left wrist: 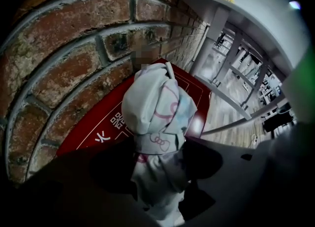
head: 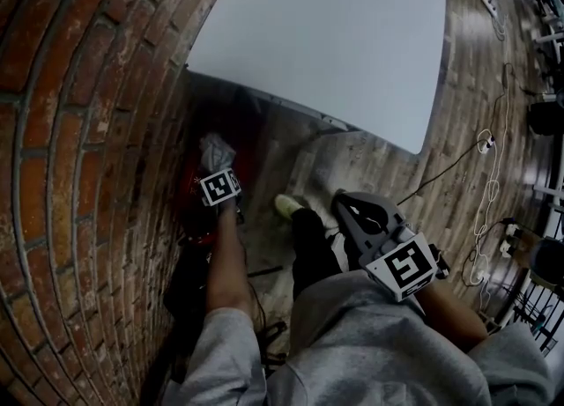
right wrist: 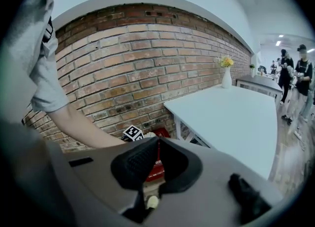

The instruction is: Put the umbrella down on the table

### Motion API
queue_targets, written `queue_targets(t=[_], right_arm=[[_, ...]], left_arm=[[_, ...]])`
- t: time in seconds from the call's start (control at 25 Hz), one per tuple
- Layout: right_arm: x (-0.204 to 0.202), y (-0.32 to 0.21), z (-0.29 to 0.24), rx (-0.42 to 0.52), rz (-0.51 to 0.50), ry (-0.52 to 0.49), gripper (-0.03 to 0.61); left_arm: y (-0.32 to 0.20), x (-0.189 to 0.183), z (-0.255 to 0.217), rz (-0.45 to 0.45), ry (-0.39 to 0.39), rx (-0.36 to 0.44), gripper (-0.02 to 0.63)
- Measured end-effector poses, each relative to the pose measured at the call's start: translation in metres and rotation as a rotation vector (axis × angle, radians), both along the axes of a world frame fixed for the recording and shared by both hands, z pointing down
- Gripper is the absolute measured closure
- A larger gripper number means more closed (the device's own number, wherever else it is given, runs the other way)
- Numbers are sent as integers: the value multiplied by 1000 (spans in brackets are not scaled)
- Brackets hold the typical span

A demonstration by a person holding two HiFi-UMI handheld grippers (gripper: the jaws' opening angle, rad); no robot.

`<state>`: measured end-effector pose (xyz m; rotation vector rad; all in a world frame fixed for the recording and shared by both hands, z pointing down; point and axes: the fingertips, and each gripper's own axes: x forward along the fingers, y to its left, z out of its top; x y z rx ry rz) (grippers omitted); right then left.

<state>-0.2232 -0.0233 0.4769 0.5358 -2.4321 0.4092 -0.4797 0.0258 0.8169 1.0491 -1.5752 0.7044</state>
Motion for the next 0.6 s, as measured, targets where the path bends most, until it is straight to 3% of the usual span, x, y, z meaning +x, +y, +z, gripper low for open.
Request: queue_targets(t=[0.16,0.6], right_arm=[[8,-2,1,9,19,-1,549],[23,-29,-16,31,3,-90,549]], left_arm=[[3,4,1,11,20,-18,315],[19,35,-27,-71,62,-16,316]])
